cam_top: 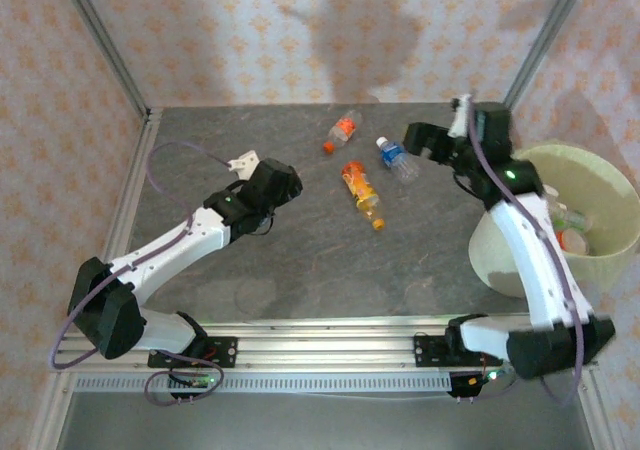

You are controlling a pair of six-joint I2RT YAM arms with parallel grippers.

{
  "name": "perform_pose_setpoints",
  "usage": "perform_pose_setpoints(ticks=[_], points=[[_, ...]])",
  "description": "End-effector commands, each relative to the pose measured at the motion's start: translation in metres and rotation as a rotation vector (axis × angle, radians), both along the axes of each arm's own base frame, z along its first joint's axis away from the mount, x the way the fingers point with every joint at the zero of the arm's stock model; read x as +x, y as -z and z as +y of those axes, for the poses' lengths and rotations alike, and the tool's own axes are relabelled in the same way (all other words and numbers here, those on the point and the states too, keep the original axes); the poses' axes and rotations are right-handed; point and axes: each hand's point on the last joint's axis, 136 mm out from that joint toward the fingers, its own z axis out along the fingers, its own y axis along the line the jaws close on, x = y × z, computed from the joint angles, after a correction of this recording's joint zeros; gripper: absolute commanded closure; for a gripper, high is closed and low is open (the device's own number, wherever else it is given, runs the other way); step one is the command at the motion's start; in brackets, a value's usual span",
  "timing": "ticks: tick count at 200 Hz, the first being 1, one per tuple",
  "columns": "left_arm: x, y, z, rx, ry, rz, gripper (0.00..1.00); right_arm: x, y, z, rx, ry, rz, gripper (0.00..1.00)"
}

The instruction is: Put the plastic bottles in the bin

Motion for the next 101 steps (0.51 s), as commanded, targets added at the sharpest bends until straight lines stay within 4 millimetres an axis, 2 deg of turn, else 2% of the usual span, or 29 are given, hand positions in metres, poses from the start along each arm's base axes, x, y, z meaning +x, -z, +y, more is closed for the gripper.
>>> perform_pose_setpoints(ticks=[1,18,44,78,101], points=[[-0.012,0.001,0.016,-0.017,-0.053,0.001,0.00,0.024,0.040,0.034,-0.075,-0.113,0.077,0.01],[-0.018,0.011,0.022,-0.024,-0.077,0.017,0.00,0.038,0.076,0.061,-0.116,-0.197,0.148,0.01],[-0.027,0.021,0.027,-0.044,-0.095,0.034,0.00,0.054,0.128,0.088,-0.210,-0.315,0.264,0.00],[-0.036,0.022,0.035,-0.077,-0.108,-0.002,0.00,0.072,0.197,0.108,-0.359,-0.378,0.401,0.02],[-0.045,0.020,0.047,-0.075,-0.134,-0.028,0.00,0.088,0.222,0.112,-0.461,-0.347,0.433,0.03]])
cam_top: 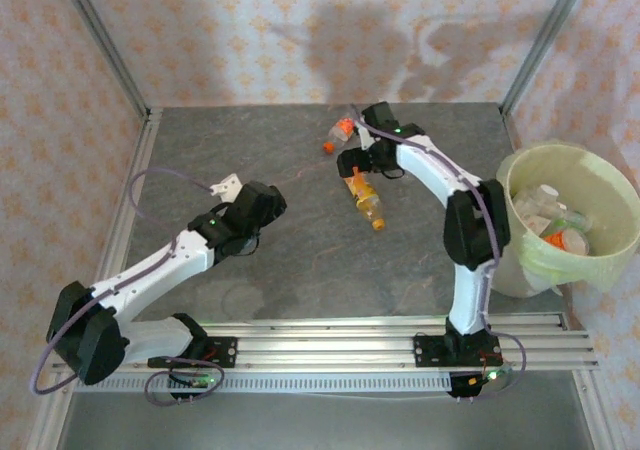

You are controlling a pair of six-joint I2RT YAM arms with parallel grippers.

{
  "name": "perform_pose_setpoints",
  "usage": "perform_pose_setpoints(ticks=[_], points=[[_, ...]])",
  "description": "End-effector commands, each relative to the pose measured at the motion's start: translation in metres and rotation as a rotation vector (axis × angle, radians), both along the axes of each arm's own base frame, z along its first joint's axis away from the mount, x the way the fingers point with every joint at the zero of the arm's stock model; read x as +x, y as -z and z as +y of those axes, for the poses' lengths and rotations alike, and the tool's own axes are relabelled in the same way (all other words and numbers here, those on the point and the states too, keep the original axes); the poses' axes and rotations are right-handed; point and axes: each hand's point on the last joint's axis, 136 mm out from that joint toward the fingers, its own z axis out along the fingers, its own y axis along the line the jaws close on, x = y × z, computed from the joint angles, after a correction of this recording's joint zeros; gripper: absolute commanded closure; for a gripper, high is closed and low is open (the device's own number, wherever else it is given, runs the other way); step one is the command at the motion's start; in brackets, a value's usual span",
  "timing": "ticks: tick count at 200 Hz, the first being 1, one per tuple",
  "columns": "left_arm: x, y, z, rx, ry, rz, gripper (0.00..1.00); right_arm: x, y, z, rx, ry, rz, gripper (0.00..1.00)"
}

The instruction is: Put the plastic bottles in the bin

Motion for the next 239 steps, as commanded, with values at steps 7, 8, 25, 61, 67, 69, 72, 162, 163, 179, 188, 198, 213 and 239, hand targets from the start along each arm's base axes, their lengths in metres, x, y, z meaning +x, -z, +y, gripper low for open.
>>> perform_pose_setpoints(ticks=[7,8,25,61,67,69,72,162,163,179,188,198,213,239], points=[[-0.007,-0.010,0.017,-0.014,-0.063,-0.063,0.00,0.010,0.025,-0.002,-0.169,-0.017,0.020,0.03],[-0.007,-0.010,0.018,-0.013,-0.063,-0.062,0.00,0.010,0.025,-0.001,-0.170,-0.017,0.019,0.04],[-0.013,-0.010,0.023,0.007,-0.062,-0.065,0.00,0.019,0.038,0.001,-0.201,-0.002,0.014,0.04],[-0.020,-0.011,0.036,0.043,-0.086,-0.072,0.00,0.019,0.064,0.011,-0.206,-0.024,0.059,0.08],[-0.021,-0.012,0.036,0.042,-0.085,-0.075,0.00,0.020,0.066,0.011,-0.216,-0.024,0.058,0.08],[-0.021,-0.012,0.036,0.043,-0.084,-0.076,0.00,0.020,0.067,0.011,-0.219,-0.023,0.057,0.09],[-0.021,-0.012,0.036,0.042,-0.083,-0.076,0.00,0.021,0.067,0.011,-0.225,-0.021,0.054,0.09],[-0.019,-0.015,0.030,0.059,-0.018,-0.091,0.00,0.033,-0.009,-0.001,-0.166,0.107,-0.167,0.42],[-0.018,-0.015,0.030,0.059,-0.017,-0.090,0.00,0.033,-0.011,-0.001,-0.165,0.108,-0.172,0.42],[-0.016,-0.016,0.027,0.057,-0.003,-0.097,0.00,0.030,-0.043,-0.003,-0.136,0.116,-0.245,0.46],[-0.015,-0.016,0.026,0.056,-0.003,-0.099,0.00,0.027,-0.061,-0.007,-0.122,0.127,-0.284,0.47],[-0.014,-0.016,0.025,0.050,-0.001,-0.103,0.00,0.024,-0.082,-0.012,-0.108,0.143,-0.334,0.49],[-0.012,-0.016,0.021,0.040,0.011,-0.108,0.00,0.017,-0.115,-0.022,-0.085,0.184,-0.421,0.50],[-0.007,-0.015,0.013,0.023,0.038,-0.109,0.00,-0.001,-0.178,-0.044,0.004,0.264,-0.564,0.54]])
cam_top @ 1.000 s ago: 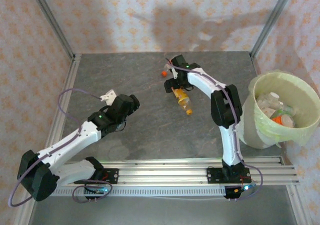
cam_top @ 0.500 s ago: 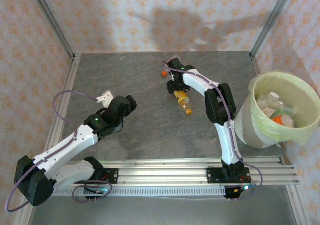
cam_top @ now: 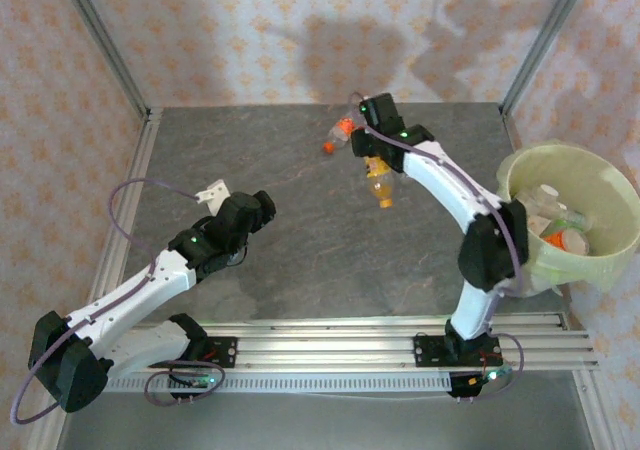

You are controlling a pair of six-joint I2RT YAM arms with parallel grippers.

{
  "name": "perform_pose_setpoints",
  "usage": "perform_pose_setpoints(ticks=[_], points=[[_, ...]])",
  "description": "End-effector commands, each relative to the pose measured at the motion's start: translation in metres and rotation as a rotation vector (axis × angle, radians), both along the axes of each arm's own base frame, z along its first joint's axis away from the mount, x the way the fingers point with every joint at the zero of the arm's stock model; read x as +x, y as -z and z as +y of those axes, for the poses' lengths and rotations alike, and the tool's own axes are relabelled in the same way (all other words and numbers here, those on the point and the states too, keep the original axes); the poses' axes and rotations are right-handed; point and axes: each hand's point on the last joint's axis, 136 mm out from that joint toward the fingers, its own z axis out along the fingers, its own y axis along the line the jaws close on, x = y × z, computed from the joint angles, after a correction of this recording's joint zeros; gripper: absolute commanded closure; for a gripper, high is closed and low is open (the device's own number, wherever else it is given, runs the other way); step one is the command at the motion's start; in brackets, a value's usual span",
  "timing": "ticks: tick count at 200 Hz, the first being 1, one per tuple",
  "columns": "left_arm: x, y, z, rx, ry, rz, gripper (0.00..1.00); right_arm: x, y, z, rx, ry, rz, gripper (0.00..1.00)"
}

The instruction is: Put the plastic bottles in the bin

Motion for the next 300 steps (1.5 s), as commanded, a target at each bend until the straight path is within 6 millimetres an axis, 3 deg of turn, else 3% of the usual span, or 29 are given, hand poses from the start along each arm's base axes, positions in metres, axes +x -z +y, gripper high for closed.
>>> perform_pose_setpoints(ticks=[1,29,63,110,140,162,187,232,236,276,300], points=[[0.006,0.002,-0.003,0.002,0.013,-0.014,0.00,-0.009,-0.064,-0.022,0.075,0.085,-0.182,0.54],[0.009,0.005,-0.008,-0.015,0.019,-0.004,0.00,-0.034,-0.138,-0.042,0.236,0.071,-0.364,0.58],[0.014,0.005,-0.016,-0.048,0.036,-0.011,0.00,-0.061,-0.205,-0.095,0.314,0.144,-0.521,0.59],[0.016,-0.002,-0.018,-0.044,0.041,-0.016,0.00,-0.078,-0.263,-0.158,0.268,0.271,-0.679,0.62],[0.015,-0.003,-0.017,-0.049,0.041,-0.015,0.00,-0.089,-0.291,-0.201,0.105,0.395,-0.735,0.64],[0.014,-0.002,-0.016,-0.045,0.037,-0.012,0.00,-0.108,-0.311,-0.231,-0.059,0.468,-0.766,0.64],[0.013,0.003,-0.016,-0.061,0.024,-0.006,0.00,-0.124,-0.308,-0.260,-0.140,0.511,-0.738,0.64],[0.023,0.005,-0.036,-0.087,0.086,0.016,0.00,-0.132,-0.260,-0.325,-0.140,0.627,-0.595,0.65],[0.024,0.005,-0.037,-0.088,0.088,0.019,0.00,-0.143,-0.263,-0.327,-0.144,0.643,-0.609,0.65],[0.035,0.009,-0.056,-0.126,0.129,0.046,0.00,-0.168,-0.234,-0.371,-0.307,0.792,-0.536,0.65],[0.042,0.011,-0.068,-0.119,0.164,0.083,0.00,-0.177,-0.211,-0.379,-0.463,0.752,-0.454,0.65]])
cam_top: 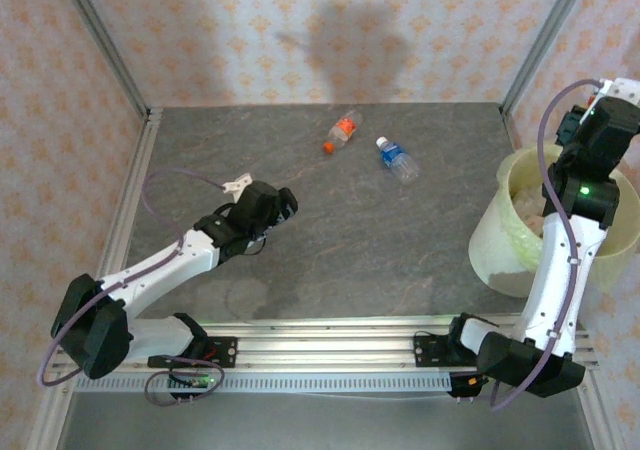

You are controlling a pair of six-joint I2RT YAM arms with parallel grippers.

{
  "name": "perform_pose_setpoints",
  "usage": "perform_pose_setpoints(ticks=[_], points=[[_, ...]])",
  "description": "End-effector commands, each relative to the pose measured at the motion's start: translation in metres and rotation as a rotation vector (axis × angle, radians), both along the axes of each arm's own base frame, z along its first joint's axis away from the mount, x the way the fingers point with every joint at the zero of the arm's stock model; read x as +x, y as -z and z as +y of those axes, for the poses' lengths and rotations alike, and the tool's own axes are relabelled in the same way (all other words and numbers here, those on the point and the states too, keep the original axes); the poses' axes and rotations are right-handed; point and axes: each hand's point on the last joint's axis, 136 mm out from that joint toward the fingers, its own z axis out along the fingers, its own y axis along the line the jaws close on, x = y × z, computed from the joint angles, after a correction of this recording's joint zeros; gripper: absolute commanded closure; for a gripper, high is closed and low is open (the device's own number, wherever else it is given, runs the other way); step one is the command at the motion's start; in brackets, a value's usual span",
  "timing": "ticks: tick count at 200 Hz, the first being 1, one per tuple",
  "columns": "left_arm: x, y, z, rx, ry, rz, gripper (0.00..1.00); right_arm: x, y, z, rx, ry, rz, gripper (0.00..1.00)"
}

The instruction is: Put the plastic bottles in the bin

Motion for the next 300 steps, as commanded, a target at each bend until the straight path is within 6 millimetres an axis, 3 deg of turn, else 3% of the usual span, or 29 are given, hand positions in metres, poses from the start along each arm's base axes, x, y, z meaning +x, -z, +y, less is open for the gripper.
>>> perform_pose_setpoints(ticks=[1,50,75,96,121,146,162,196,229,277,300], points=[[0.014,-0.015,-0.015,-0.035,0.034,-0.013,0.00,-0.019,0.003,-0.009,-0.147,0.042,0.088,0.65],[0.024,-0.004,-0.040,-0.054,0.086,0.036,0.00,-0.020,0.025,-0.031,-0.264,0.037,0.212,0.61],[0.025,0.002,-0.046,-0.063,0.089,0.044,0.00,-0.010,0.030,-0.021,-0.328,-0.078,0.215,0.55],[0.027,0.004,-0.048,-0.057,0.092,0.057,0.00,-0.004,0.047,-0.003,-0.343,-0.206,0.273,0.48],[0.029,0.006,-0.051,-0.053,0.098,0.064,0.00,-0.011,0.064,0.007,-0.366,-0.245,0.306,0.42],[0.030,0.011,-0.055,-0.054,0.108,0.082,0.00,-0.022,0.068,0.007,-0.343,-0.204,0.276,0.26],[0.031,0.013,-0.058,-0.055,0.113,0.087,0.00,-0.027,0.060,0.010,-0.274,-0.177,0.191,0.16],[0.036,0.014,-0.065,-0.067,0.122,0.085,0.00,-0.025,0.049,0.032,-0.101,-0.245,0.016,0.10],[0.037,0.014,-0.066,-0.060,0.126,0.090,0.00,-0.034,0.047,0.019,0.150,-0.096,-0.123,0.03],[0.036,0.013,-0.066,-0.050,0.127,0.097,0.00,-0.038,0.094,0.030,0.511,-0.026,0.012,0.09],[0.035,0.014,-0.066,-0.048,0.129,0.102,0.00,-0.038,0.120,0.020,0.574,0.060,0.021,0.15]])
